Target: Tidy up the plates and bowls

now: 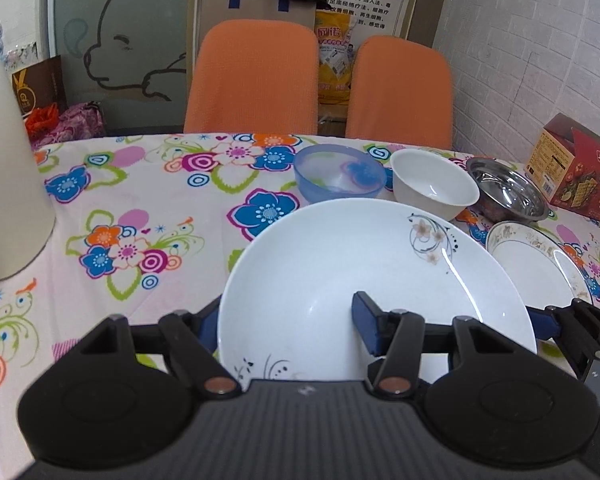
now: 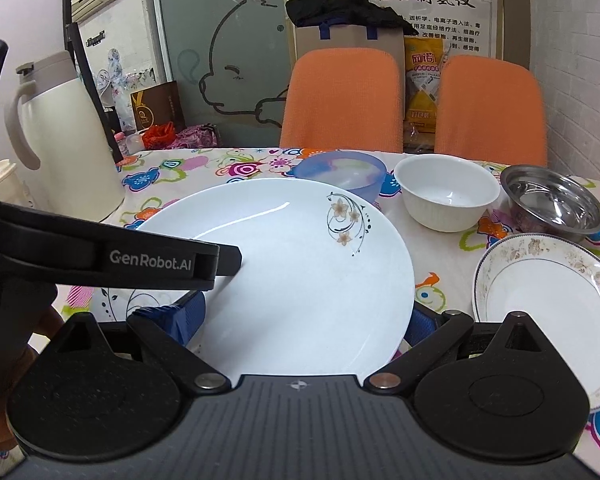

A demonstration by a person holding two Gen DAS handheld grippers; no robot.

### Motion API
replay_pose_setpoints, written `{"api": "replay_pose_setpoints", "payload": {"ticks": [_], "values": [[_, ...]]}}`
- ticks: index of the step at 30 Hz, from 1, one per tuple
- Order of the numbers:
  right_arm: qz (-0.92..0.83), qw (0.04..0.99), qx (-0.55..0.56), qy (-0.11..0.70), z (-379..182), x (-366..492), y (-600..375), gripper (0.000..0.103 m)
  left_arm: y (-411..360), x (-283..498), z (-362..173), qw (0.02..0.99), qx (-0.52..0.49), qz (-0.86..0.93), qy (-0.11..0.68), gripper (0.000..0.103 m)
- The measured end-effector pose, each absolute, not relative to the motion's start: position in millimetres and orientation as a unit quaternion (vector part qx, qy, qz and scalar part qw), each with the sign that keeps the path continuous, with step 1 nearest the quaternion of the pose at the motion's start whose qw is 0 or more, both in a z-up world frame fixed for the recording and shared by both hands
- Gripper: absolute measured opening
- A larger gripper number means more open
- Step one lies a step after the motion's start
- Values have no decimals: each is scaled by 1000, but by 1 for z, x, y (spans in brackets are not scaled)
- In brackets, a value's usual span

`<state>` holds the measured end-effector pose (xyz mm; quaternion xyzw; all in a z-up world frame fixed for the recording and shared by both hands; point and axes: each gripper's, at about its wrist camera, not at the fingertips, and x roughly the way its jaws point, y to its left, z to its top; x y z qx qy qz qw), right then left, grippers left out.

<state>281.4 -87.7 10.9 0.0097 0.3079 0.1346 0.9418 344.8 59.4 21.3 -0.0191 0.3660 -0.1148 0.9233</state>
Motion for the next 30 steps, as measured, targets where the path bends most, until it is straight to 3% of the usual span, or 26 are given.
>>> {"api": "replay_pose_setpoints", "payload": {"ticks": [14,30], "values": [[135,939,23,314,2,189,-79,87,76,241,3,917,-44,-108,381,55],[143,933,-5,330,-22,198,-68,87,90,249,-23,904,-83,-113,403,61]]}}
